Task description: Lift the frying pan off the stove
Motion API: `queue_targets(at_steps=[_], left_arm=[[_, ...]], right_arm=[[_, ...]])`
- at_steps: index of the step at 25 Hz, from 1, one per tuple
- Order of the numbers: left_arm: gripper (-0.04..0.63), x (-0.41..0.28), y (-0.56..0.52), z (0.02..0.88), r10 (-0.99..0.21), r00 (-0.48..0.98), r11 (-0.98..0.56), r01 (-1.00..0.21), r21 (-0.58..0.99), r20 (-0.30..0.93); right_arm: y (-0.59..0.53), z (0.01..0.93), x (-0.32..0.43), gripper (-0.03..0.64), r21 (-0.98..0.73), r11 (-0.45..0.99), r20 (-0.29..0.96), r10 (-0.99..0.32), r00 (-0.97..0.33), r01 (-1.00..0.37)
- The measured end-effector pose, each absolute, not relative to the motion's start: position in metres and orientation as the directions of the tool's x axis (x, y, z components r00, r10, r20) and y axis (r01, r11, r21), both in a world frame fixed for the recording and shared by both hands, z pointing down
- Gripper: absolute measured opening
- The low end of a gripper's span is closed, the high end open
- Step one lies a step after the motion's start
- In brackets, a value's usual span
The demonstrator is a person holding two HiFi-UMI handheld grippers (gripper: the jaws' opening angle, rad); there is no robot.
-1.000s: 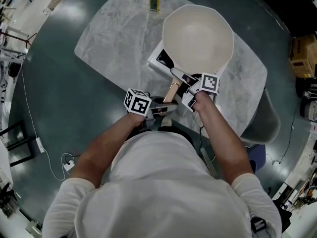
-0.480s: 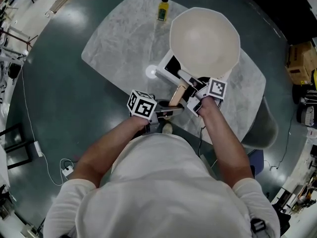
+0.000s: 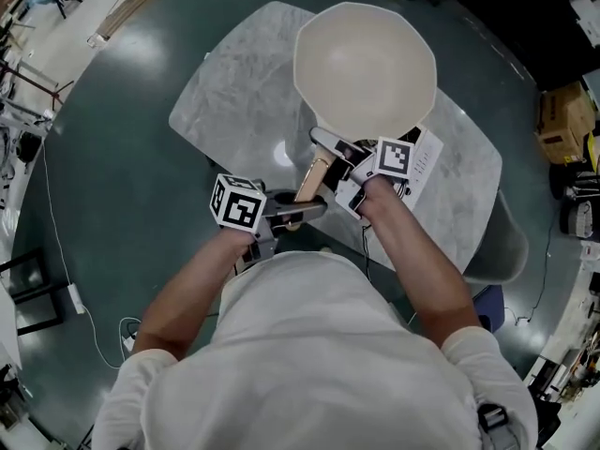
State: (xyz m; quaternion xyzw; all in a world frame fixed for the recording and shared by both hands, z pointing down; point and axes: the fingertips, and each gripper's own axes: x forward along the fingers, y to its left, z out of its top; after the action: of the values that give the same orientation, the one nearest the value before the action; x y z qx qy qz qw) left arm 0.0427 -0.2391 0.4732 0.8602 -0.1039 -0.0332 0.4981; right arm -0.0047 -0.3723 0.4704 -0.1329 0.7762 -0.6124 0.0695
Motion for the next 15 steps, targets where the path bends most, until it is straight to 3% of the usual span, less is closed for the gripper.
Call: queue_targets(at_steps=[9, 15], left_arm=[[0.1, -0.148, -0.191, 0.467, -0.256, 0.966, -0.466, -0.15, 0.872, 0.03], [0.1, -0.168, -0.177, 0.464, -0.248, 0.968, -0.456, -0.144, 0.878, 0.03]], right_arm=[[-0.321, 0.47, -0.204, 0.17, -0.971, 0.205, 0.067, -0.26, -0.963, -0.123], [-0.306, 0.468, -0.224, 0.17, -0.974, 0.189, 0.07, -0.261, -0.963, -0.122]])
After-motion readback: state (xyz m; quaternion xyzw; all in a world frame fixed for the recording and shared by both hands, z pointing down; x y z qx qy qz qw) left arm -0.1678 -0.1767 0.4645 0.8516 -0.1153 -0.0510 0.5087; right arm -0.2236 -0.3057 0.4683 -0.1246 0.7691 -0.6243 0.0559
